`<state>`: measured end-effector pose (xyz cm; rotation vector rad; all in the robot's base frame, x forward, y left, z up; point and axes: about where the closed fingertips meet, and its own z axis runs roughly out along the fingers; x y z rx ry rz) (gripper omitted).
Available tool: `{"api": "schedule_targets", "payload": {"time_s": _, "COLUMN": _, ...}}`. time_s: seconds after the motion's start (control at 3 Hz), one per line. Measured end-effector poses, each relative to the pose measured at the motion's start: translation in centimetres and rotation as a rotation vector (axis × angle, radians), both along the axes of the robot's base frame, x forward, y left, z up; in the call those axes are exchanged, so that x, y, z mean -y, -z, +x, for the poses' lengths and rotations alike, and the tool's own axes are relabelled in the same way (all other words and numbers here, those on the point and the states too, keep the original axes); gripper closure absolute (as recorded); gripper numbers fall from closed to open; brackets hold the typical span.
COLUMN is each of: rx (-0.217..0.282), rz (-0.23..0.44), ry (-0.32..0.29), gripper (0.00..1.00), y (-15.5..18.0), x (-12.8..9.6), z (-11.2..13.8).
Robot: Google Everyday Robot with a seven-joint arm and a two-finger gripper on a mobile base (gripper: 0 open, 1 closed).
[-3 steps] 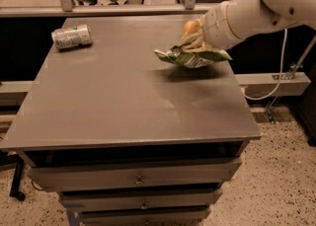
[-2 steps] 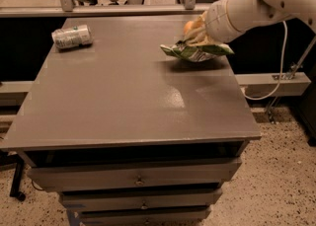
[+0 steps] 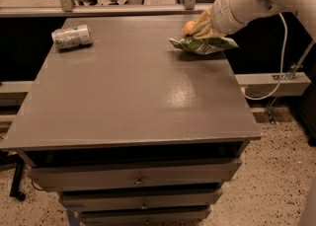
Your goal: Move green jalapeno chip bag near orange
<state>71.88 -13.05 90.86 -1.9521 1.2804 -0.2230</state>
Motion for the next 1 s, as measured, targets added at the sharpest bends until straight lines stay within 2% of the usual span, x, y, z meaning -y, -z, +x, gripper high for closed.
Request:
{"api": "schedule_targets", "payload": {"time_s": 0.67, "rx": 0.008, "rz": -0.002, "ry": 0.018, "gripper": 1.0, "y": 0.04, "x": 1.11, "z": 1.94}}
{"api": "schedule_targets", "payload": {"time_s": 1.0, "rx": 0.009, "rz": 0.011, "ry": 0.002, "gripper": 0.82, "y": 0.0, "x": 0.59, "z": 1.92}}
